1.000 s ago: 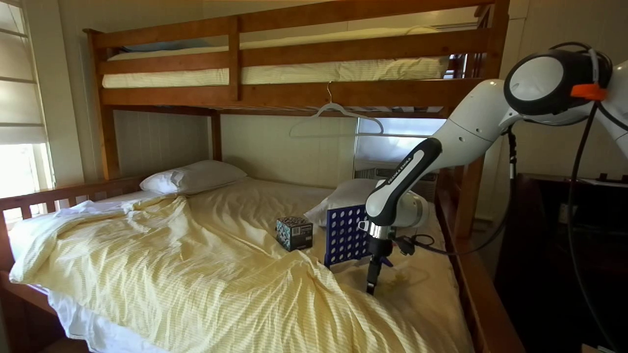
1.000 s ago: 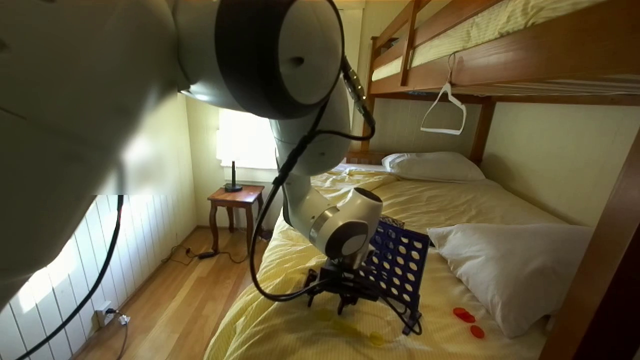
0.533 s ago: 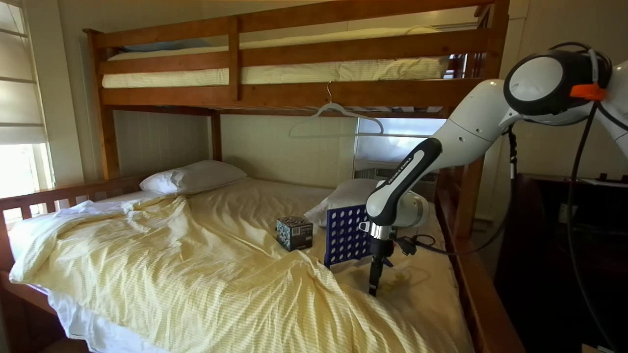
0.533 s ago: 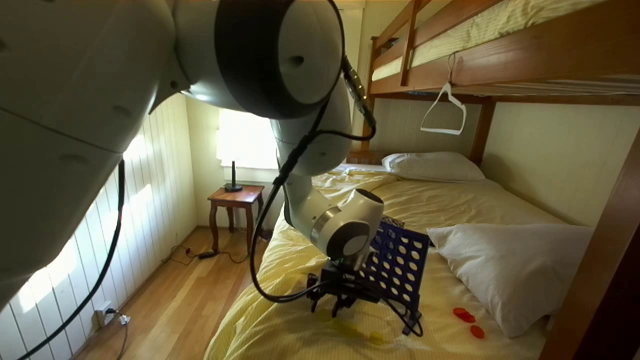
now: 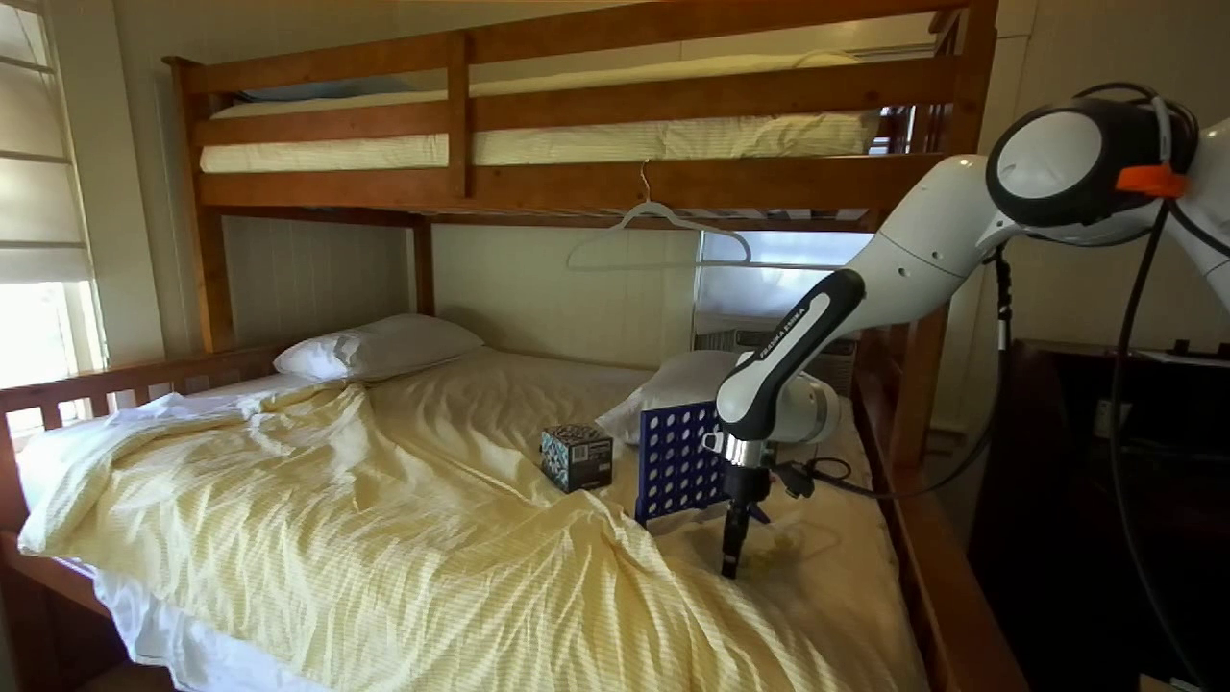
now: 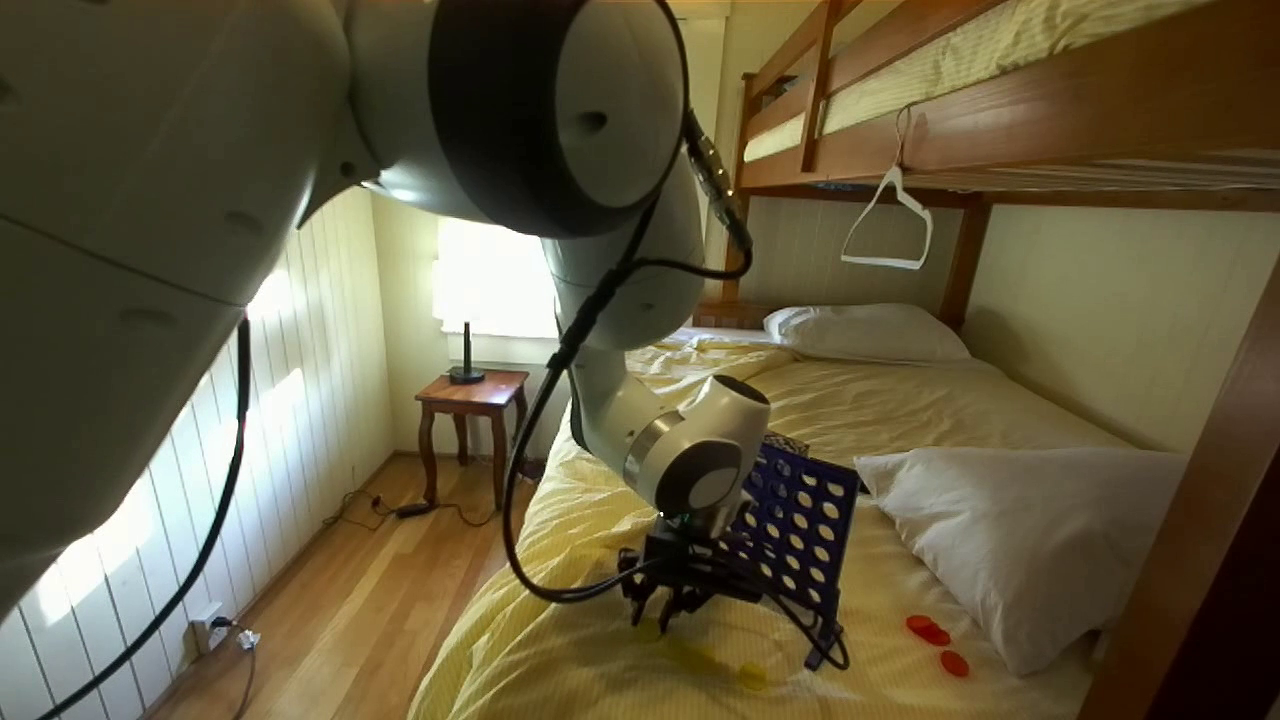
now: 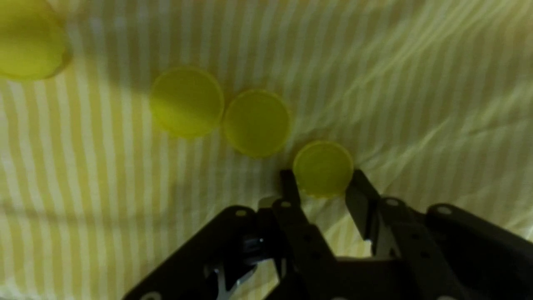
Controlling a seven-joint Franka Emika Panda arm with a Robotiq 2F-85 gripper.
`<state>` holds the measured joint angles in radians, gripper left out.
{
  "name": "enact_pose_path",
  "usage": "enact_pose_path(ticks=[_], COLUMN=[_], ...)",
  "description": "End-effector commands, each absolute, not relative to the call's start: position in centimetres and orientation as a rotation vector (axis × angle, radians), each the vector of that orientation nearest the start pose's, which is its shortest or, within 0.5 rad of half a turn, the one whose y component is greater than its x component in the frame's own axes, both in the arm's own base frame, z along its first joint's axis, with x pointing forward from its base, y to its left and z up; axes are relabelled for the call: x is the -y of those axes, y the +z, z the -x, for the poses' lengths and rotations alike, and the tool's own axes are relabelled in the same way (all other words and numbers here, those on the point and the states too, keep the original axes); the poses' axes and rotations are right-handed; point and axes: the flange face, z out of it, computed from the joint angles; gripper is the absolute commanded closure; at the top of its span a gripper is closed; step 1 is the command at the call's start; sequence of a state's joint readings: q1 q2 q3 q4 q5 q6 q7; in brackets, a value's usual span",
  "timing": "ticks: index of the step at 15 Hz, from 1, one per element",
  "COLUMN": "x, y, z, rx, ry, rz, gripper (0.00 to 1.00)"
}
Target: Put one yellow disk in the blue board
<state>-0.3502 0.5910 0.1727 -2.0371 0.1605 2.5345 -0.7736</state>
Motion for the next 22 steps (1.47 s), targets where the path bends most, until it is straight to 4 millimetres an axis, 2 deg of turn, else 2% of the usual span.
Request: enact_pose_path(ticks=[1, 6, 9, 12, 16, 19, 22], x=[10.7, 11.7, 12.6, 13.3, 13.6, 14.2, 14.7], y=[14.8, 15.9, 17.7, 19.8, 22.5, 24.3, 26.1], z=[-57.8, -57.3, -56.6, -55.4, -52.7, -50.6, -49.3], rx=[0.610, 0.471, 0.350, 0.223, 0.054, -0.091, -0.233], ry=[-0.006, -0.054, -0.165, -0.310, -0.533, -0.732, -0.938], rz=[2.869, 2.908, 2.963, 3.017, 3.079, 3.105, 3.111], gripper=[0.91, 0.91, 0.91, 0.91, 0.91, 0.91, 0.91])
